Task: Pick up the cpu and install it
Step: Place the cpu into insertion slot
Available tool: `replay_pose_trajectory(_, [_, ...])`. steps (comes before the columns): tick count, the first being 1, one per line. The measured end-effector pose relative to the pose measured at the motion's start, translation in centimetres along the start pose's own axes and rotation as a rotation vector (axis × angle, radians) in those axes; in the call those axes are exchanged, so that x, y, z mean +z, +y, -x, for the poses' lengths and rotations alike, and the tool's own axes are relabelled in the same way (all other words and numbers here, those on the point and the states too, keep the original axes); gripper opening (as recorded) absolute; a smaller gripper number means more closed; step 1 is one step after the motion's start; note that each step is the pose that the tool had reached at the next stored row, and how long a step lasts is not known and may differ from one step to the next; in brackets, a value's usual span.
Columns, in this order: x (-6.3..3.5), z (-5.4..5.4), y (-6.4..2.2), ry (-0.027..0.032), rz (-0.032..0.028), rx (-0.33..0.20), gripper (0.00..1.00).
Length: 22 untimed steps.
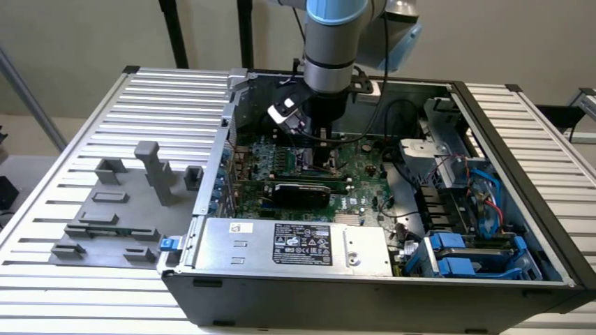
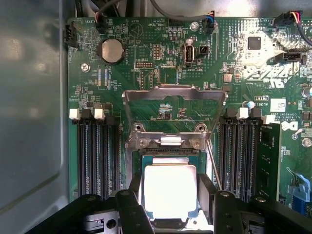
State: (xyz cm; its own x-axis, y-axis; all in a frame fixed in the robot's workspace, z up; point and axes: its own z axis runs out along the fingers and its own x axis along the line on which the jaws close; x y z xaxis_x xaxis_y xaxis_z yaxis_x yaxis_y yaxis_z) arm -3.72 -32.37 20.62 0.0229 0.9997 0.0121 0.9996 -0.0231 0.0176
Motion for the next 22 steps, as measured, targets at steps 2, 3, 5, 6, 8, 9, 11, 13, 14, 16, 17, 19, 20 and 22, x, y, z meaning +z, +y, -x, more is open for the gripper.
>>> replay_pose_trajectory(2, [0.06,0.02,0.0,0.0,0.0001,0.0,0.55])
replay_pose_trajectory(3, [0.09,0.04,0.0,-0.0002,0.0,0.001,0.55])
replay_pose_trajectory(5, [0.15,0.06,0.0,-0.0003,0.0,0.001,0.55])
replay_pose_trajectory(6, [0.17,0.08,0.0,-0.0004,0.0,0.001,0.55])
replay_pose_trajectory(8, [0.23,0.1,0.0,-0.0006,0.0,0.002,0.55])
replay_pose_trajectory(9, [0.26,0.11,0.0,-0.0007,0.0001,0.002,0.55])
replay_pose_trajectory(11, [0.26,0.11,0.0,-0.001,0.0,0.002,0.55])
replay_pose_trajectory(13, [0.27,0.11,0.0,-0.0008,0.0002,0.002,0.55])
replay_pose_trajectory(14, [0.27,0.11,0.0,-0.0008,0.0003,0.002,0.55])
replay_pose_trajectory(16, [0.28,0.11,0.0,-0.0007,0.0004,0.003,0.55])
replay_pose_trajectory(17, [0.29,0.11,0.0,-0.0008,0.0006,0.004,0.55])
replay_pose_trajectory(19, [0.31,0.11,0.0,-0.0008,0.001,0.007,0.55])
replay_pose_trajectory(20, [0.32,0.11,0.0,-0.0008,0.0011,0.008,0.55])
replay_pose_trajectory(22, [0.33,0.11,-0.01,-0.001,0.0011,0.012,0.55])
